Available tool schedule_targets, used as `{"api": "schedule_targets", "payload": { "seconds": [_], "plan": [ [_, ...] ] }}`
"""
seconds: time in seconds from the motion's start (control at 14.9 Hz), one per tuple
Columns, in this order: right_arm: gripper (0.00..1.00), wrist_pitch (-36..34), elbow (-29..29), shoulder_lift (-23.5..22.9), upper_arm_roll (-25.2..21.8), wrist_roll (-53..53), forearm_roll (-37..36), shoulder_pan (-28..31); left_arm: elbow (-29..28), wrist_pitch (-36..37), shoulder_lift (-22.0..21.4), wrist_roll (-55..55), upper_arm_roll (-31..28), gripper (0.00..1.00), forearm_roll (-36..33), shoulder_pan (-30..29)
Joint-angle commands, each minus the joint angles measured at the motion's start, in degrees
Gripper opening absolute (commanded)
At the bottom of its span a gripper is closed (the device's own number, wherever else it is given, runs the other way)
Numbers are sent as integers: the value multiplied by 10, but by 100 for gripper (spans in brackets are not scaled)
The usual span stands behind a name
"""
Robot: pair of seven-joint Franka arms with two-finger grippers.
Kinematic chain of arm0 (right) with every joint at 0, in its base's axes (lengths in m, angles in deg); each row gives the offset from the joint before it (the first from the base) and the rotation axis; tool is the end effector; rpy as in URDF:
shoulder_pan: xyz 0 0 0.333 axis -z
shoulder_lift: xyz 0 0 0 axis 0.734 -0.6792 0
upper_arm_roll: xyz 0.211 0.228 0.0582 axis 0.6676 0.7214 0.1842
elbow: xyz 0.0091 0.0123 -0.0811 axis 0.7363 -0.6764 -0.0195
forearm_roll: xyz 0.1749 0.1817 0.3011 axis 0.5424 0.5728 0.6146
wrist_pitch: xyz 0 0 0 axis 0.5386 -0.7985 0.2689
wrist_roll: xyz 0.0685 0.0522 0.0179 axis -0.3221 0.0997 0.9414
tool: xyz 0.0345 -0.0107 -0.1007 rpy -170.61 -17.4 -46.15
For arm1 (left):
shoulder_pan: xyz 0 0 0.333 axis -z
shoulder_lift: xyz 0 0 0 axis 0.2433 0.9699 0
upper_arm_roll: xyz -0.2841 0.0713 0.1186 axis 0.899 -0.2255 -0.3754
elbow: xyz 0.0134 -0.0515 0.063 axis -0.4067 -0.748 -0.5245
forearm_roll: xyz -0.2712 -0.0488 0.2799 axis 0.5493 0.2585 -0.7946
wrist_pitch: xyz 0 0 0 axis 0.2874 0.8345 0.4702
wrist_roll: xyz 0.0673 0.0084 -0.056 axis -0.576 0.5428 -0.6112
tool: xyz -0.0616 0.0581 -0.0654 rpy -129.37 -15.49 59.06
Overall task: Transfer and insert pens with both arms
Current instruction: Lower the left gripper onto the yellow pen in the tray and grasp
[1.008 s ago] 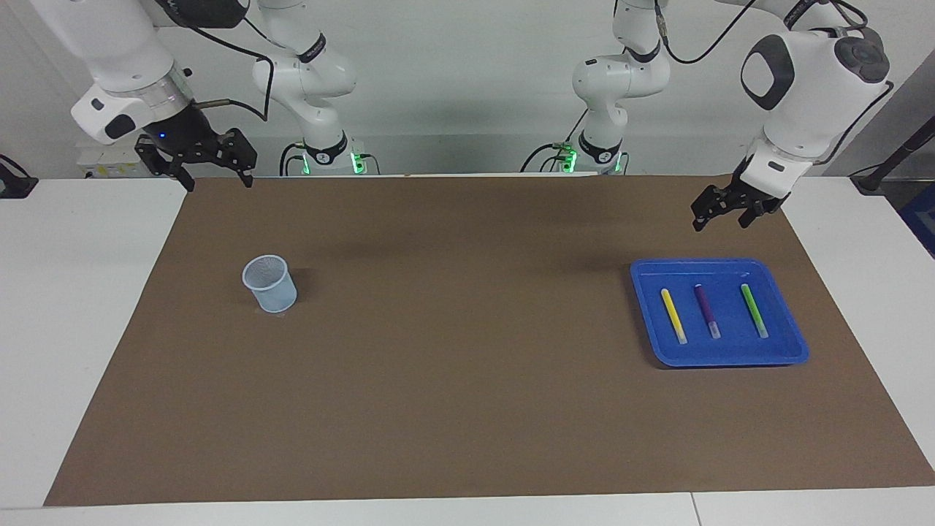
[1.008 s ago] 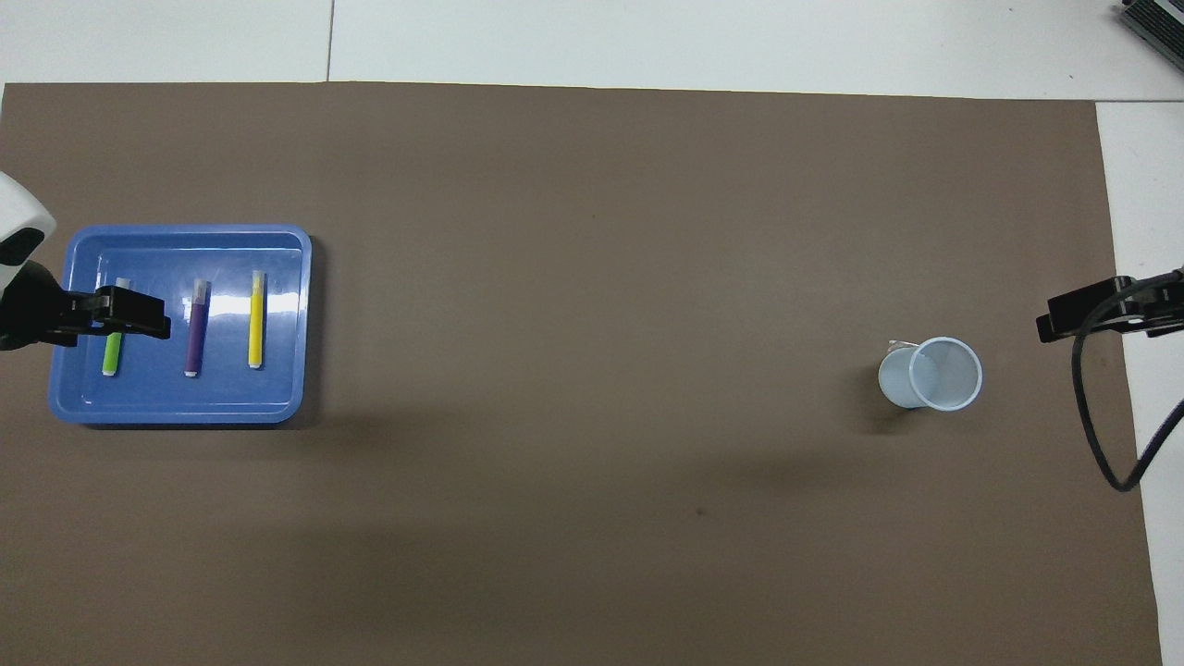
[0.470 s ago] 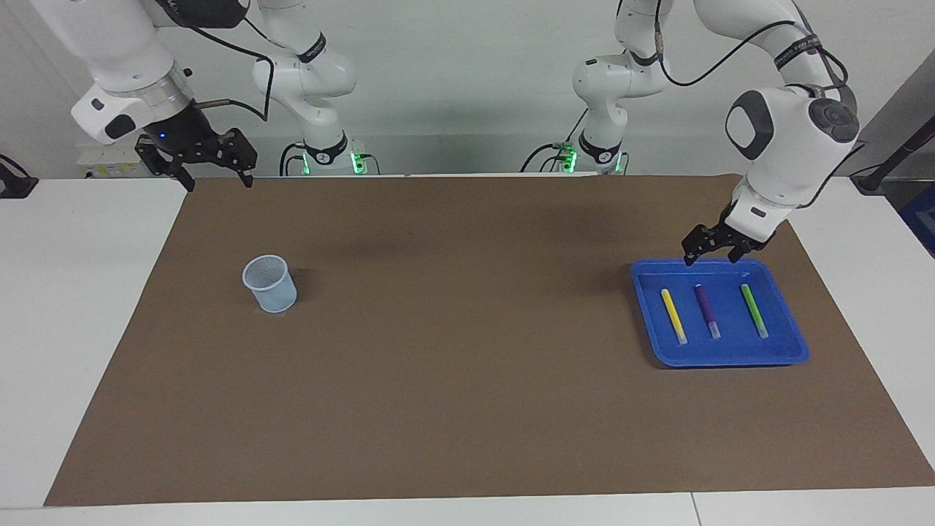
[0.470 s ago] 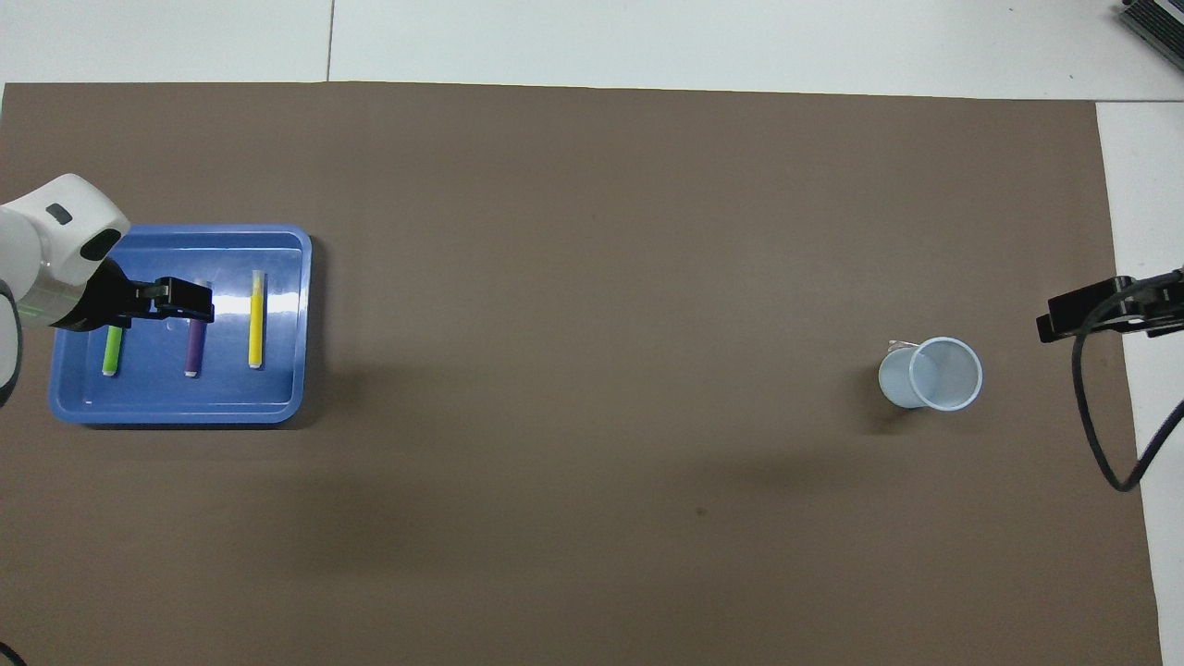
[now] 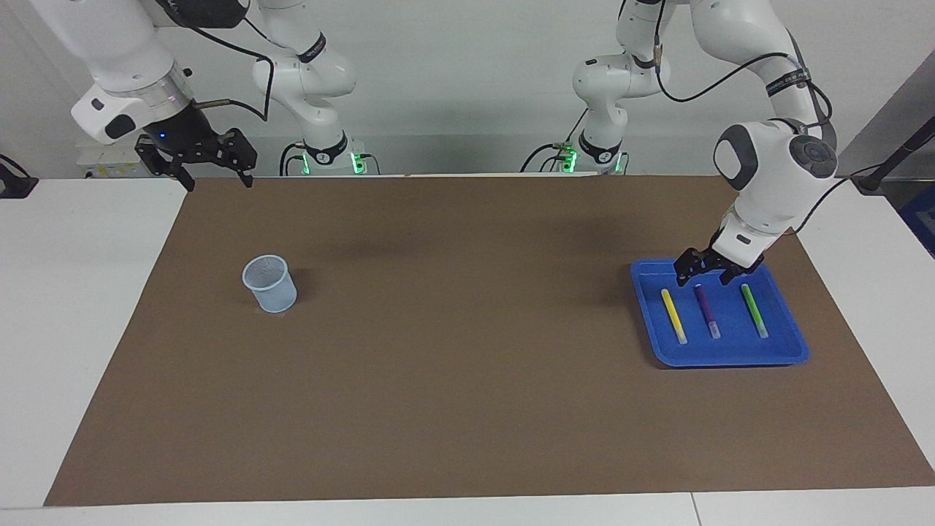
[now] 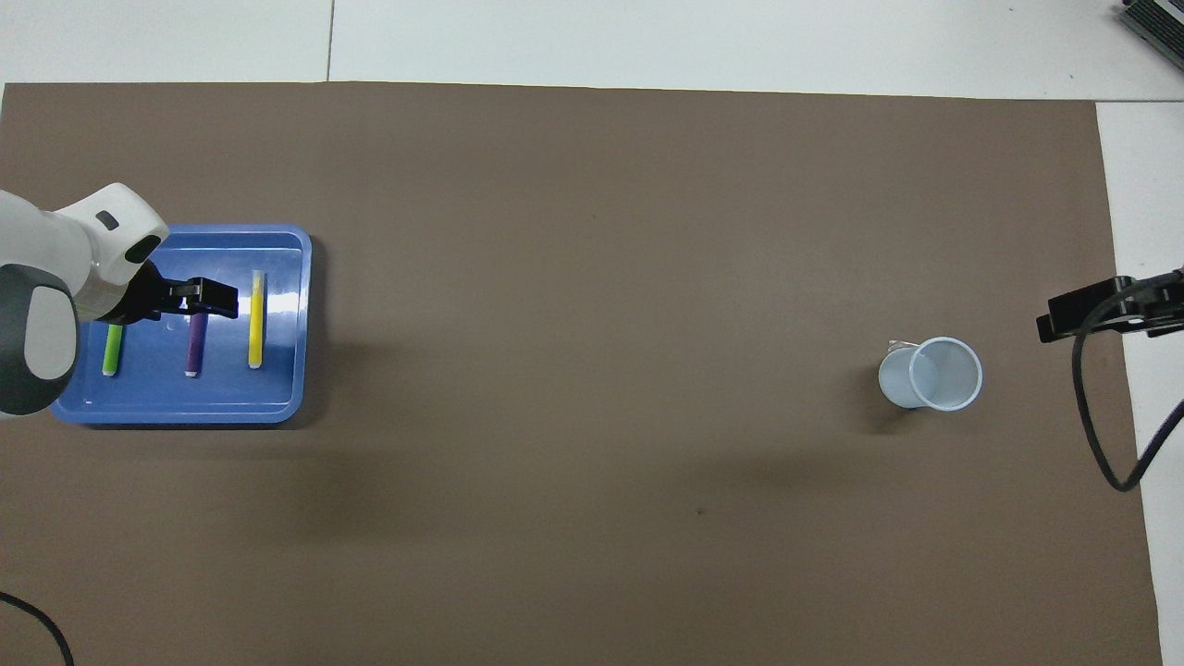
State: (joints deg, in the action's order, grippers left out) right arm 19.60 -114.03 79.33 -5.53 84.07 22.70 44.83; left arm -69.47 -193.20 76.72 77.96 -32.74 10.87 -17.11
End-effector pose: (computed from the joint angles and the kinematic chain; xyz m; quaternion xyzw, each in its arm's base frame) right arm 0.5405 -0.0161 0.6393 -0.9990 -0.0158 0.0397 0.0137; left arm 0.5895 0.0124 0.3989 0.9996 -0.0209 0.0026 0.0161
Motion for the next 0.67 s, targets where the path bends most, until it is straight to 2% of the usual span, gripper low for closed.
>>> {"api": "schedule_targets", "payload": {
  "seconds": [0.0, 0.6],
  "plan": [
    [100, 8, -9, 8, 2, -6, 4, 4, -7, -41, 19, 16, 1, 100, 10, -3],
    [100, 8, -8, 8, 2, -6, 4, 4, -8, -118, 82, 16, 2, 99, 10, 0]
  ]
}}
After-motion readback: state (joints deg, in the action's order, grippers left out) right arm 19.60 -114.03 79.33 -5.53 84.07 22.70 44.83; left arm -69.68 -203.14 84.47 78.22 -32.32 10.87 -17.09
